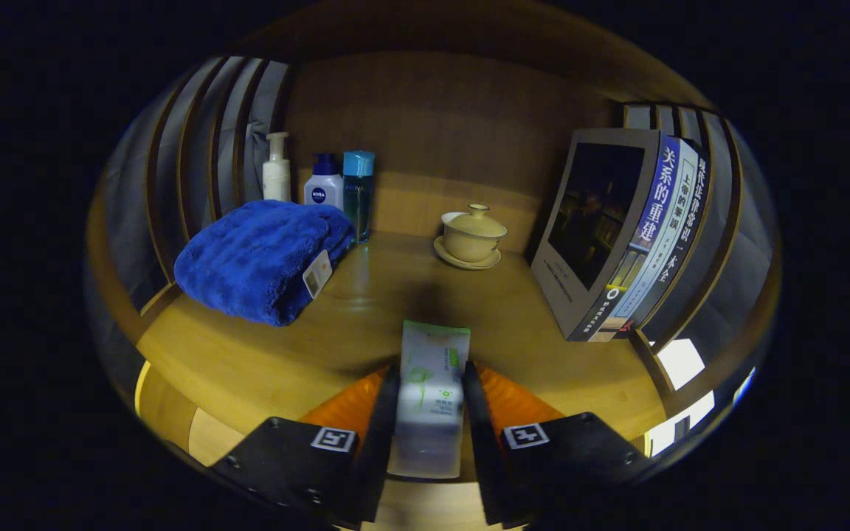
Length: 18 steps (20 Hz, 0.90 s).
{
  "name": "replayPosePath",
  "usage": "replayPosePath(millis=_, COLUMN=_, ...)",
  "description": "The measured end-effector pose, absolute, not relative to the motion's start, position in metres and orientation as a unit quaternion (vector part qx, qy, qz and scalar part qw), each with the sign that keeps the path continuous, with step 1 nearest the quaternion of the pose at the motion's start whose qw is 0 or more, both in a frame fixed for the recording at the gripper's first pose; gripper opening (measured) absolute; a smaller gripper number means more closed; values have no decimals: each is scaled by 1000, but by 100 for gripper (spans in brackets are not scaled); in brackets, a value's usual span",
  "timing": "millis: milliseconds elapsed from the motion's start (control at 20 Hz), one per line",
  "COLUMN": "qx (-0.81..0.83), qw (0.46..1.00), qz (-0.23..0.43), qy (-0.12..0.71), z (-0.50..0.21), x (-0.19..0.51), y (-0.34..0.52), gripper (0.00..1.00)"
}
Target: Pull open the drawer, take out the items inside it, and place them on the countertop above the cabinet.
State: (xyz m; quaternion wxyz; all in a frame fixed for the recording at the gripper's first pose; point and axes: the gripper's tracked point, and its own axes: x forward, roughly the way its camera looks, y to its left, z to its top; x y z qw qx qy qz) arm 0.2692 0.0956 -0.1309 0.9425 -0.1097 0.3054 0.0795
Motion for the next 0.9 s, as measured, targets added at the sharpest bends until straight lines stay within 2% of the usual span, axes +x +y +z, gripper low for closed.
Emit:
replayPosePath(millis=50, qx=-99, qw=944, qz=83, qy=304, z=-129, x=262, y=97, gripper=52)
replayPosePath(millis=350, qx=-72, qw=943, qz=122, qy=302, z=-121, x=204, y=102, gripper=46)
replayPosePath(millis=900, qx=-85, qw=932, qz=170, qy=307, z=-122, x=118, y=112, gripper=46)
